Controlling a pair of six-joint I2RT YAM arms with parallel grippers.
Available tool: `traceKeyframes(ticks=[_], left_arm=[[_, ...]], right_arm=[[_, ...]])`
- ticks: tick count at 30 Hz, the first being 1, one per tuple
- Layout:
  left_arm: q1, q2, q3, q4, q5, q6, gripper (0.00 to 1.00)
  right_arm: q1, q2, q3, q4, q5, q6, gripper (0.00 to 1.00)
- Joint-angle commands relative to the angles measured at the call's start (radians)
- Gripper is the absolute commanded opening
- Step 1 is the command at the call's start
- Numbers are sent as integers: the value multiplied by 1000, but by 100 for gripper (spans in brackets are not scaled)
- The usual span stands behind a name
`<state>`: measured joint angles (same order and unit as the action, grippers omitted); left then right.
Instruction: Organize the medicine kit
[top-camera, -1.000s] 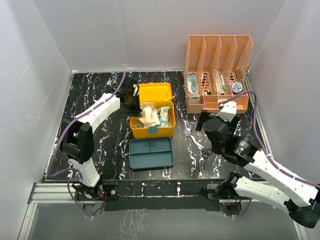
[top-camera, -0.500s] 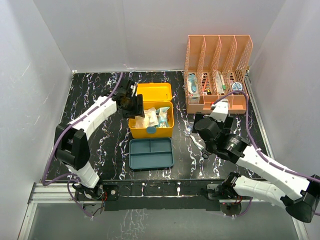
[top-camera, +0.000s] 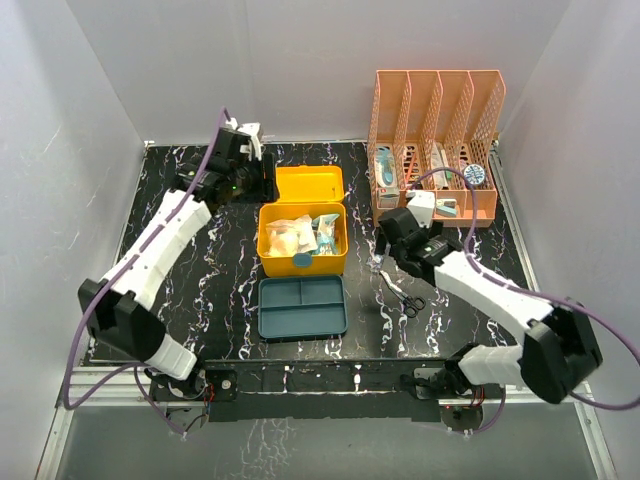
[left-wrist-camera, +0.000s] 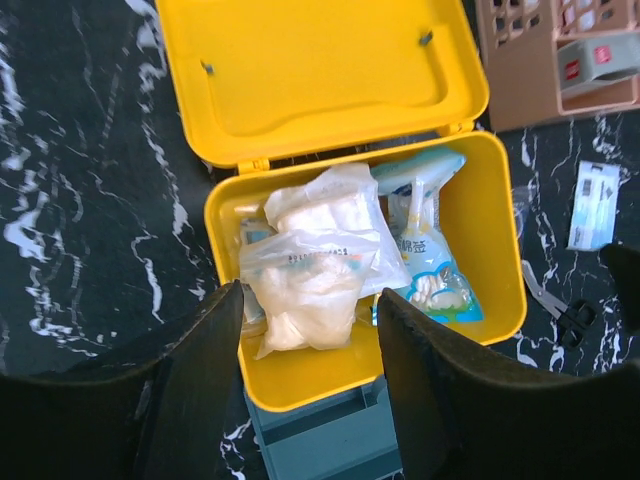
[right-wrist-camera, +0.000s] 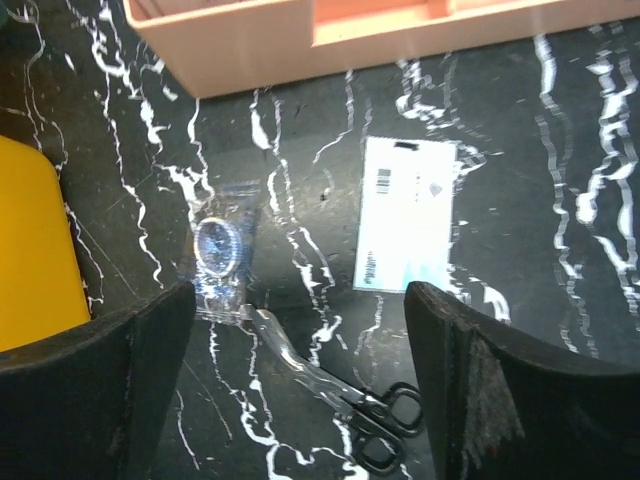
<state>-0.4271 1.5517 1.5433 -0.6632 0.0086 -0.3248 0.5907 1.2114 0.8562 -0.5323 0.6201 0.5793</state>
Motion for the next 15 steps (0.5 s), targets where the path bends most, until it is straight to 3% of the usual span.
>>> traceKeyframes(ticks=[1,5,11,15], left_arm=[[16,-114,66,-45,-107,50,56],[66,-142,72,-102,-147,51,59],[193,-147,34,-160,-46,56,63],[205,-150,20,-169,-33,65,67]], right_arm=[[-3,114,65,131,-96,30,79],[-3,217,89,171,-134,65,72],[-3,316,89,218,-130,85,69],[-3,384,76,260,-143,93,68]])
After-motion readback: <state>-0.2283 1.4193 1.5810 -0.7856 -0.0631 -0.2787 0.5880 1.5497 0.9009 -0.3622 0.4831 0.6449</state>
